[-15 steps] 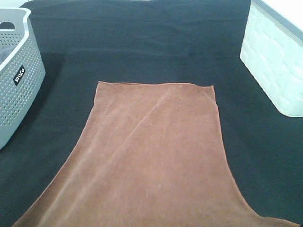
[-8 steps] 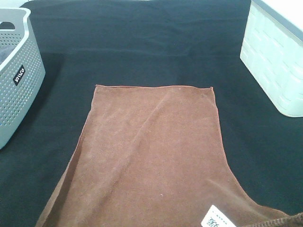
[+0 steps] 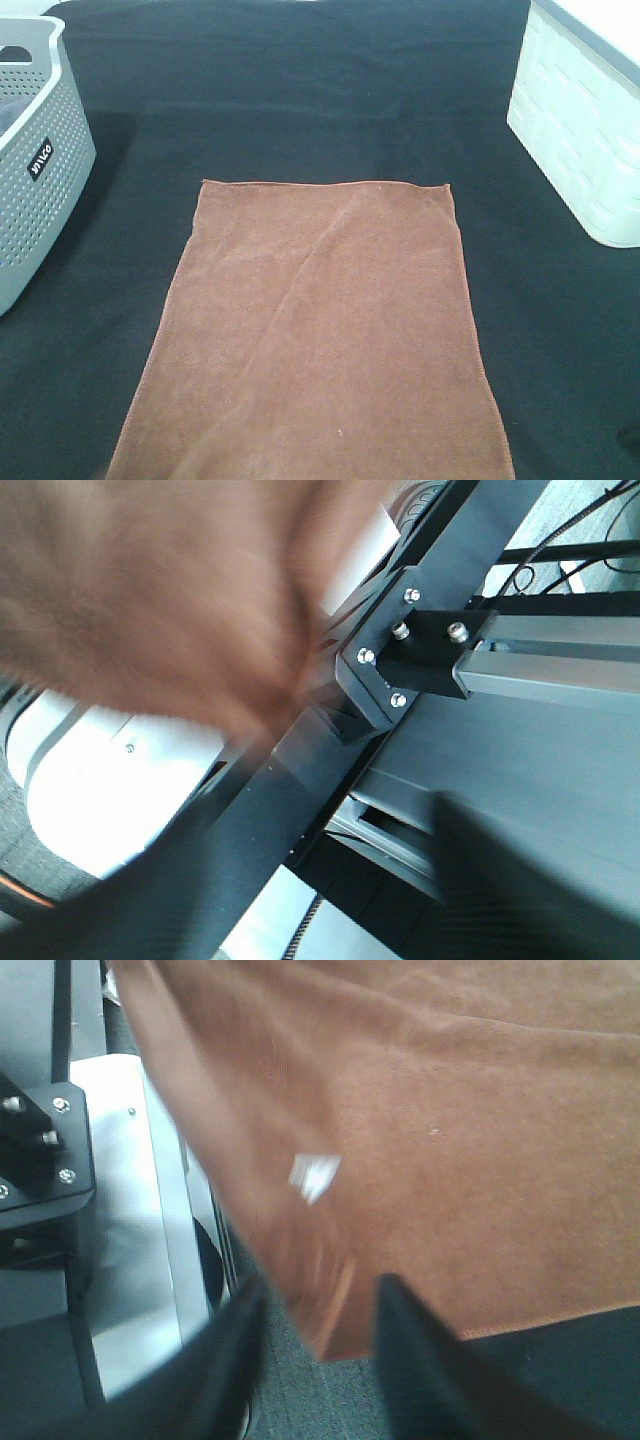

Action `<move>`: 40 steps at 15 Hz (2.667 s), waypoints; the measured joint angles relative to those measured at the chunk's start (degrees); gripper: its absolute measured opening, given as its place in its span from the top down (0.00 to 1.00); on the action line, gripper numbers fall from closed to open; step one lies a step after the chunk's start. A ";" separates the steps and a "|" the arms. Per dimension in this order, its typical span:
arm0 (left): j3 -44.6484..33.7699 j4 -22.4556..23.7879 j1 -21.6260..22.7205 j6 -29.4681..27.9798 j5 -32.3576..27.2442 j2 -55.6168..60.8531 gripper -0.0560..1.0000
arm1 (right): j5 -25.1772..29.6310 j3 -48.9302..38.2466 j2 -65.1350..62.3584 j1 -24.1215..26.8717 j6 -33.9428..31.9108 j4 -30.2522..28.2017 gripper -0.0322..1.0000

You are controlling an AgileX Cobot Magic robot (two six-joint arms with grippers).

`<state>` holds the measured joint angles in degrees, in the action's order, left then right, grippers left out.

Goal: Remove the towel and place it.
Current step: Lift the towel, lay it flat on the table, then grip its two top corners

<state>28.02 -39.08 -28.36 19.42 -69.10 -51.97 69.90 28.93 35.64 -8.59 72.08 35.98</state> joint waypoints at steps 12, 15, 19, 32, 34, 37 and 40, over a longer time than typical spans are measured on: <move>8.42 9.40 0.00 -7.45 10.83 0.00 0.09 | -6.70 1.20 0.00 0.00 -3.72 -0.46 0.37; 15.47 19.88 0.00 -13.35 27.50 0.00 0.13 | -22.69 1.20 -0.06 0.00 -13.69 0.46 0.37; 17.88 37.99 0.80 -22.40 54.72 -0.34 0.15 | -50.25 1.20 -0.06 0.00 -21.94 1.72 0.37; 56.44 47.50 26.01 -24.47 27.56 -35.12 0.18 | -57.24 24.87 29.97 0.46 -36.61 2.06 0.37; 62.62 40.68 26.24 -18.79 21.31 -40.79 0.18 | -43.20 36.04 40.05 2.35 -42.57 -1.55 0.37; 68.07 28.42 26.30 -11.23 18.85 -47.27 0.18 | -25.73 51.05 53.00 6.47 -47.38 -4.93 0.37; 68.70 17.25 26.30 -4.07 17.59 -53.34 0.18 | -22.40 57.01 61.48 6.93 -47.61 -4.98 0.37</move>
<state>96.72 -21.83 -2.06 15.36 -51.51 -105.31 47.50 85.94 97.12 -1.66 24.47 31.00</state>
